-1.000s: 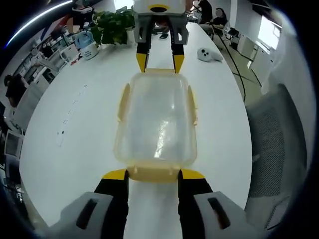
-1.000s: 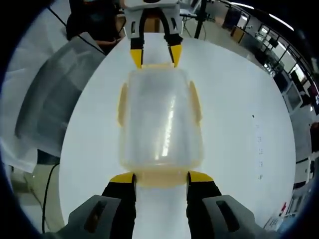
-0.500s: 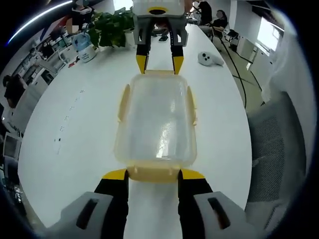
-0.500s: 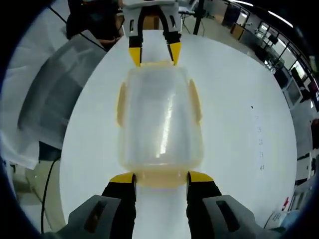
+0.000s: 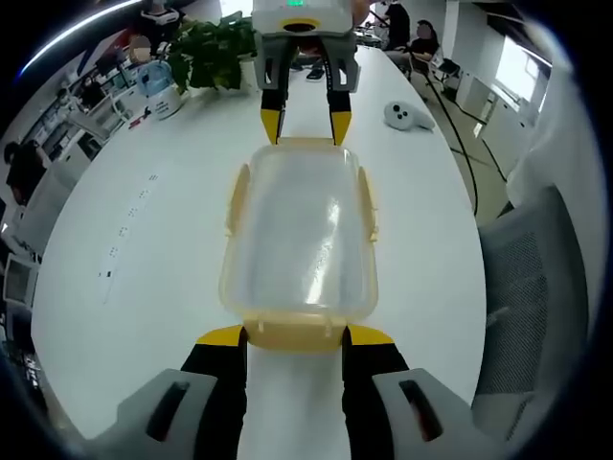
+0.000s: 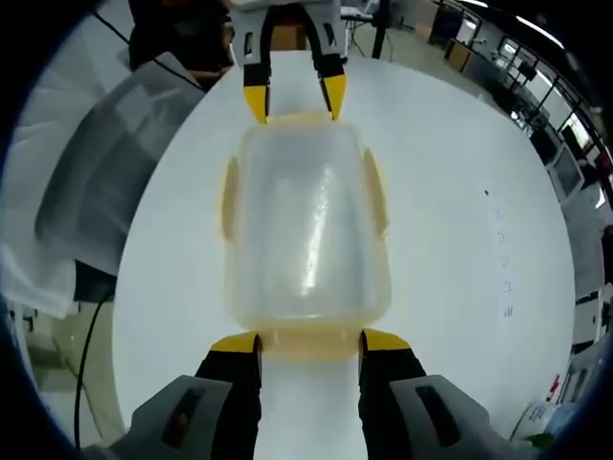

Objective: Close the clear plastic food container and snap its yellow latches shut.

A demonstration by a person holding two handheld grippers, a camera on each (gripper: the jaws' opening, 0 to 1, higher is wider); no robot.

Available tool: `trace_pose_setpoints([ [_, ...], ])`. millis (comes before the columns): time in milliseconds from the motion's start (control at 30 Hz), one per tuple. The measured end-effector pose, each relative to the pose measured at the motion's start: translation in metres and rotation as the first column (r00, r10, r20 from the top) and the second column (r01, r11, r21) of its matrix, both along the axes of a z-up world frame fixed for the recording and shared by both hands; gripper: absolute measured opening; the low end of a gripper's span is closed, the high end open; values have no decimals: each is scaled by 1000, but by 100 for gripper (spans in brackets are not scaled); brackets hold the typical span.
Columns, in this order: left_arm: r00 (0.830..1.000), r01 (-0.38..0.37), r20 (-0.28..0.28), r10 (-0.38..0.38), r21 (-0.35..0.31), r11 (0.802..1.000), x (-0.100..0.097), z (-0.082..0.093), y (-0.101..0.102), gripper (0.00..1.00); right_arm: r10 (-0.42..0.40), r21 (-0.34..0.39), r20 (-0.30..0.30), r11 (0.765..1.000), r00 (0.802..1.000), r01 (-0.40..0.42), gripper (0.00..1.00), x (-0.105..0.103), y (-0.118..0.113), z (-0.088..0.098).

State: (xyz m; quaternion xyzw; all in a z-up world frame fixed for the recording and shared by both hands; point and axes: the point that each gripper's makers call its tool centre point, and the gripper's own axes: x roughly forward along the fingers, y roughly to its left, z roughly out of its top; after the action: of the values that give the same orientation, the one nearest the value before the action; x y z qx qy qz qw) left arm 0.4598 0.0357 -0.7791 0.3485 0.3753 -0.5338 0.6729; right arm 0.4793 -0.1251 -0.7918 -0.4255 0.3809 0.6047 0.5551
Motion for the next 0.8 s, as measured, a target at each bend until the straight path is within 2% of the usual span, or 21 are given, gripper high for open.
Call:
trace_pose_setpoints([
  [233, 1000, 1, -25, -1, 2, 1000, 0, -4, 1, 38, 5, -3, -17, 1000, 1000, -5, 38, 1, 1, -5],
  [567, 1000, 8, -28, -8, 4, 1000, 3, -12, 3, 38, -1, -8, -32, 1000, 999, 1, 38, 2, 2, -11],
  [633, 999, 0, -46, 0, -1, 1000, 3, -14, 3, 38, 0, -7, -32, 1000, 999, 0, 38, 3, 2, -11],
  [800, 999, 14, -40, -14, 7, 1000, 4, -17, 3, 38, -1, -12, -37, 1000, 999, 1, 39, 3, 3, -11],
])
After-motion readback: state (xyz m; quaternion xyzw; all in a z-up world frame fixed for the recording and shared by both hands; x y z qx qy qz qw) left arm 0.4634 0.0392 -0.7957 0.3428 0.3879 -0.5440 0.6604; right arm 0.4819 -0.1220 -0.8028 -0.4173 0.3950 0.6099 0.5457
